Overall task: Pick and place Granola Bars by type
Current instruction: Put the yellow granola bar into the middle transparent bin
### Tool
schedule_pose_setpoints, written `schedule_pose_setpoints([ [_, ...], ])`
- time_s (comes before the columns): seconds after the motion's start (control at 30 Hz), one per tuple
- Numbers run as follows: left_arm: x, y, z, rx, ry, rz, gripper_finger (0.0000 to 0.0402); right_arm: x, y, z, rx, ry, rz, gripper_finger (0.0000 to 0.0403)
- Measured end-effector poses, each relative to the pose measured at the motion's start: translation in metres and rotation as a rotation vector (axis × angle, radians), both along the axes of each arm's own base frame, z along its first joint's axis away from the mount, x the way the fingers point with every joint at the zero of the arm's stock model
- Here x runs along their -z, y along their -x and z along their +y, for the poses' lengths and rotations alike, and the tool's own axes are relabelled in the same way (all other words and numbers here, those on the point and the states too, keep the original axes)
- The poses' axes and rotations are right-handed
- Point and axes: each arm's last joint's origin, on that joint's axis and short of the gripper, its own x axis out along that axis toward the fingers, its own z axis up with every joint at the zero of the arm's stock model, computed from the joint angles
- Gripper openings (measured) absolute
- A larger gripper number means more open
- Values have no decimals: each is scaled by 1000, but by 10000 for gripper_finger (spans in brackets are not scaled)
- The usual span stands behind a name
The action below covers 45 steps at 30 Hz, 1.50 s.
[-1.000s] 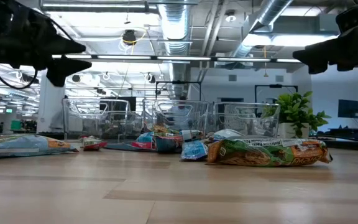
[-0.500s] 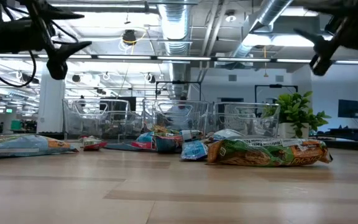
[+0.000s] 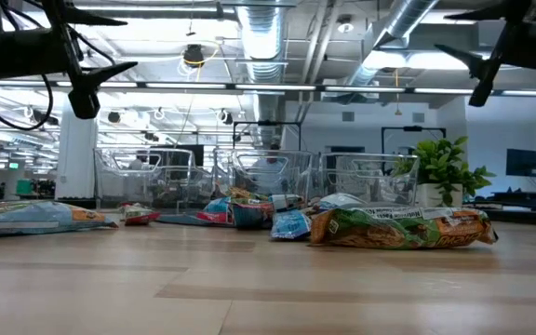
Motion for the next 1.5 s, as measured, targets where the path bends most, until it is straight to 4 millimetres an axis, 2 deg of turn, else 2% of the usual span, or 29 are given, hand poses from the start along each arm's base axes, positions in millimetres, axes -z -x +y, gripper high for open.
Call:
schedule_pose_setpoints([
  [0.13,0,0,1,-22,14,-3,251,-15,3,2,1,89,-103,172],
  [0.27,2,0,1,-36,44,11,251,-45,-3,7,-39,264,-104,172],
  [0.43,12,-1,7,-201,159,82,251,-93,-18,18,-188,435,-107,167],
  [0.53,13,-1,7,-203,200,77,251,-113,-35,27,-299,501,4,162],
  [0.67,13,-1,6,-158,189,77,251,-128,-51,36,-405,506,241,152],
  [0.77,14,-1,6,-156,205,81,251,-129,-65,42,-476,504,433,141],
  [0.87,16,-1,6,-159,234,95,251,-123,-81,47,-523,503,590,130],
  [0.97,16,-2,5,-130,233,98,251,-119,-90,49,-538,502,647,122],
  [1.03,16,-2,4,-70,232,102,251,-114,-91,50,-547,489,690,119],
  [1.17,11,-3,-3,160,206,78,251,-104,-98,51,-564,450,769,118],
  [1.3,0,-2,-10,332,166,56,251,-98,-106,53,-569,444,804,118],
  [1.4,-21,0,-16,370,86,35,251,-93,-112,52,-566,439,828,118],
  [1.5,-39,-4,-20,366,17,89,251,-90,-117,50,-556,432,847,118],
])
